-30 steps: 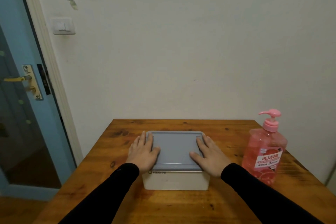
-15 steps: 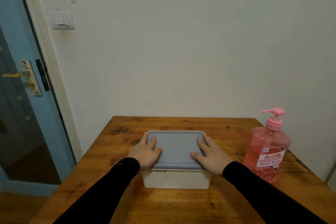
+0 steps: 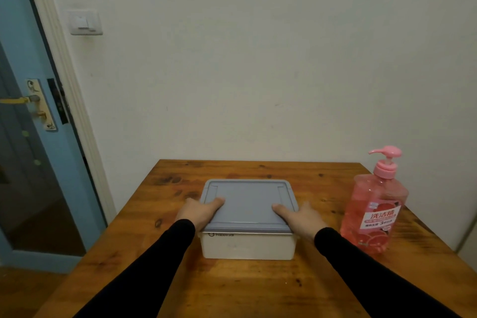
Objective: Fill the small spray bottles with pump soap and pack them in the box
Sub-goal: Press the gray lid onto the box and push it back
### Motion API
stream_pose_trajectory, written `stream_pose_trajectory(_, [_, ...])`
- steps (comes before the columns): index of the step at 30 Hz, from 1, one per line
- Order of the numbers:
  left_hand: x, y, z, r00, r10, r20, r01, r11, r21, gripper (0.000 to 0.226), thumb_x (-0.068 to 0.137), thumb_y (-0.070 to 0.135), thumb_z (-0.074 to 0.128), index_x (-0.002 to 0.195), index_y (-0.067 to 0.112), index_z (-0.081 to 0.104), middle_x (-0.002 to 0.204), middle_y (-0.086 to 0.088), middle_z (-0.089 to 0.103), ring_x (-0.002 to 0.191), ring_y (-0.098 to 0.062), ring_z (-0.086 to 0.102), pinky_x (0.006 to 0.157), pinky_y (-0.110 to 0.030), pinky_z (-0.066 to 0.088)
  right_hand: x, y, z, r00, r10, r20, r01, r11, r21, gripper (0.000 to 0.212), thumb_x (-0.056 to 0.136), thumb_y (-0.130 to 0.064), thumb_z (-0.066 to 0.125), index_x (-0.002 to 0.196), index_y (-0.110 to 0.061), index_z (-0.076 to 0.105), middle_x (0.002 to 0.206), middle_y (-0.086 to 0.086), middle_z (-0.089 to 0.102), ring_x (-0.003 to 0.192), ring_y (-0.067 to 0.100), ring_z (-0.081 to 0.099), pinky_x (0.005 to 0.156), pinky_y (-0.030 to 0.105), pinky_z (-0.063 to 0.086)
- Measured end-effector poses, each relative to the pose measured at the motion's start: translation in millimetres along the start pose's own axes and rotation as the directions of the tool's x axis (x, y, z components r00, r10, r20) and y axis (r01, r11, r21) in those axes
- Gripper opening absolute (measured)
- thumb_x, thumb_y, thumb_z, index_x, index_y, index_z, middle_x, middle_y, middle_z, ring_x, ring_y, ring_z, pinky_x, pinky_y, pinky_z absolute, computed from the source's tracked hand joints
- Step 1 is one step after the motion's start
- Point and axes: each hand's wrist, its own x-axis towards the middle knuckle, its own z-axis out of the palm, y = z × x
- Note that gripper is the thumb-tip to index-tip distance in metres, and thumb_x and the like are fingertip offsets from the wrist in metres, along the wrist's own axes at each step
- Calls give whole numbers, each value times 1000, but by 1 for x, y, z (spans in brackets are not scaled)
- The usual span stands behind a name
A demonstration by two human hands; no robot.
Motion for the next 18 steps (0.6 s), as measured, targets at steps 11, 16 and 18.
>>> stream_pose_trajectory(11, [-11, 6, 4, 963, 173, -207, -107, 949, 298, 62, 74, 63, 65, 104, 10, 55, 76, 4, 52, 64, -11, 49, 46, -23, 34, -6, -7, -1, 982, -156, -107, 138, 978, -158, 48, 75, -53, 70, 105, -17, 60, 96, -1, 66, 80, 14, 61, 56, 22, 45])
stream_pose_trajectory(16, [-8, 8, 8, 959, 217, -181, -148, 931, 334, 62, 80, 59, 62, 115, 8, 54, 94, -3, 59, 79, -18, 55, 56, -25, 41, -9, -11, -2, 983, -171, -62, 159, 972, -174, 51, 80, -50, 66, 114, -13, 55, 107, 3, 64, 89, 18, 61, 65, 25, 49])
stream_pose_trajectory(18, [-8, 8, 10, 958, 226, -174, -154, 924, 351, 63, 82, 58, 59, 119, 7, 52, 96, -3, 59, 82, -19, 55, 60, -27, 42, -10, -14, -2, 985, -168, -41, 159, 972, -175, 45, 84, -46, 63, 111, -13, 52, 105, 3, 63, 83, 14, 59, 56, 20, 45])
